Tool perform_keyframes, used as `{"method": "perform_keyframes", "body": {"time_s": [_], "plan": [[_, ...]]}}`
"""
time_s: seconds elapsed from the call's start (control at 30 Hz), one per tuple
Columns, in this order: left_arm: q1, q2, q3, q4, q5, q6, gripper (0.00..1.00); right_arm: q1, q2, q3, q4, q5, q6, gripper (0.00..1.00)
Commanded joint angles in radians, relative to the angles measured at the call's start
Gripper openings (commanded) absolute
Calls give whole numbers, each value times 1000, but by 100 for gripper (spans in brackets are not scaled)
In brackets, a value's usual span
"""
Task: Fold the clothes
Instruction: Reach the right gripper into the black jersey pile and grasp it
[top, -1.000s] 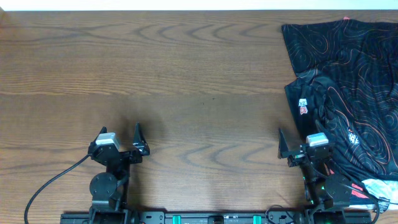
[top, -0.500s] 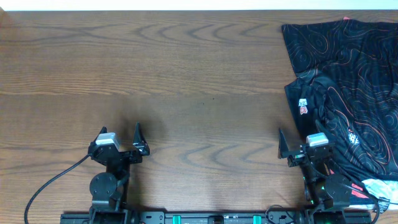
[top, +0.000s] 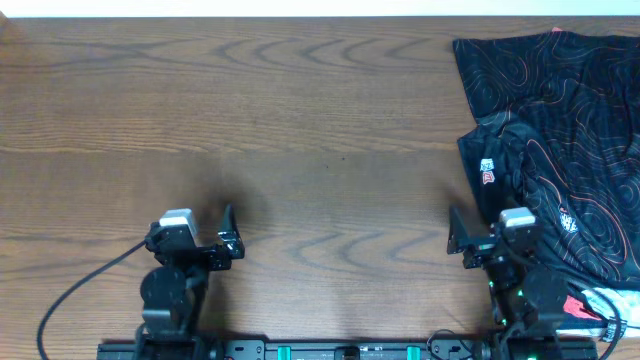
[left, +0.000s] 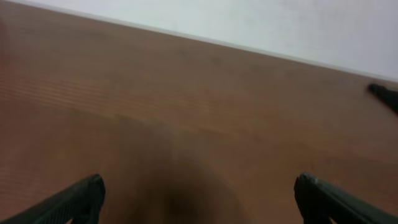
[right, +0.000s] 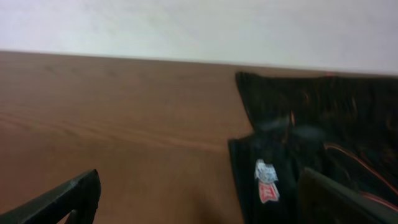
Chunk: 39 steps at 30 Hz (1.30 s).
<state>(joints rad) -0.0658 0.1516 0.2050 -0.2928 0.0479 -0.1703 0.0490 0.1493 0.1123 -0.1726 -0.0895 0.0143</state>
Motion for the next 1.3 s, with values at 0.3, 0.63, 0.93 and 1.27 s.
{"method": "perform_keyframes", "body": {"time_s": [0.3, 0.63, 0.93, 1.27], "plan": [[1, 485, 493, -431, 23, -10, 98, -14, 735, 615, -511, 167, 22, 99], [1, 661, 542, -506, 106, -15, 98, -40, 1261, 835, -684, 171, 32, 99], [1, 673, 542, -491, 106, -15, 98, -96, 1595, 835, -694, 453, 196, 95], [1, 673, 542, -481, 106, -18, 98, -126, 1694, 837, -676, 441, 240, 1]]}}
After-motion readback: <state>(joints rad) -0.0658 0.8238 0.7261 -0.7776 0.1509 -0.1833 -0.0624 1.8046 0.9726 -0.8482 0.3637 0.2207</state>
